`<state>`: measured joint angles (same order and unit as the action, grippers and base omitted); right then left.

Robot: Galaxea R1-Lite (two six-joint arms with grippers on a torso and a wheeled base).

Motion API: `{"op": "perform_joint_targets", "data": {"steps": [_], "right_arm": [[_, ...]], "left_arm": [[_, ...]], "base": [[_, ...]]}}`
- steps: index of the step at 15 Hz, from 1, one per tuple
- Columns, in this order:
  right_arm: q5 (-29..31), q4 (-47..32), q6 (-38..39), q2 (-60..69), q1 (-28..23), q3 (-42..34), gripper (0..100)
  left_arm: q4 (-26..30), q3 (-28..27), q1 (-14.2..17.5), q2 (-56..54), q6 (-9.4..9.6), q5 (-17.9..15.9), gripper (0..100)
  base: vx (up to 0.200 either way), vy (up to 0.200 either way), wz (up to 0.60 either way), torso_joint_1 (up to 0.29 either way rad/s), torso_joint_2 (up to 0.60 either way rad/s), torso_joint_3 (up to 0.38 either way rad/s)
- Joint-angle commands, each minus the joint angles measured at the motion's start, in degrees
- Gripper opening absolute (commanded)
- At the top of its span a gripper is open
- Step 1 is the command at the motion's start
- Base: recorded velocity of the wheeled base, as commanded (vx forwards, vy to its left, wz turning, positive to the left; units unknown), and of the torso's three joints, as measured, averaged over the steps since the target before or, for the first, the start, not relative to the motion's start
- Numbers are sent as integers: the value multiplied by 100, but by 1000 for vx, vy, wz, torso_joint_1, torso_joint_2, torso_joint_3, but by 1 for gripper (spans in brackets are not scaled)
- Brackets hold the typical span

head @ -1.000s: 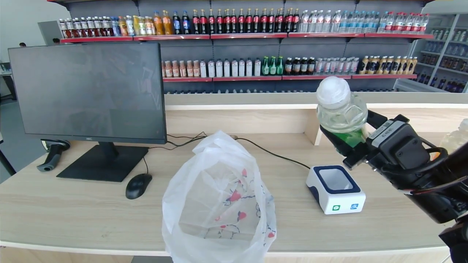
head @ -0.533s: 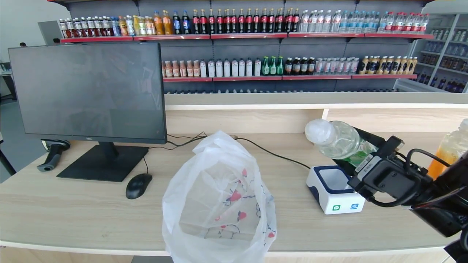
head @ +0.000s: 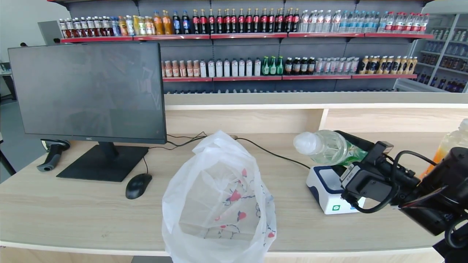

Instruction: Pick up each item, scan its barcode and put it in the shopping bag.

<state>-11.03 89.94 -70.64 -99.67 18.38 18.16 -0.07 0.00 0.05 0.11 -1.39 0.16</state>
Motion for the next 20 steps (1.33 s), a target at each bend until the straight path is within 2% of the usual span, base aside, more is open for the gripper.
{"op": "perform_joint_targets", "data": {"steps": [1, 4, 10, 20], "right_arm": [[-4, 6, -125, -149, 25, 3, 0], [-4, 6, -354, -263, 51, 108, 0], [-31, 6, -617, -826, 535, 346, 0], [-31, 6, -714, -896, 403, 355, 0]], "left_arm": [[-1, 0, 4, -2, -2, 2, 100], [-1, 0, 4, -2, 7, 2, 100], [-1, 0, 4, -2, 7, -7, 100], [-1, 0, 13, -2, -2, 2, 100]], "base": [[0, 0, 0, 0, 0, 0], [0, 0, 0, 0, 0, 0], [0, 0, 0, 0, 0, 0], [0, 0, 0, 0, 0, 0]]}}
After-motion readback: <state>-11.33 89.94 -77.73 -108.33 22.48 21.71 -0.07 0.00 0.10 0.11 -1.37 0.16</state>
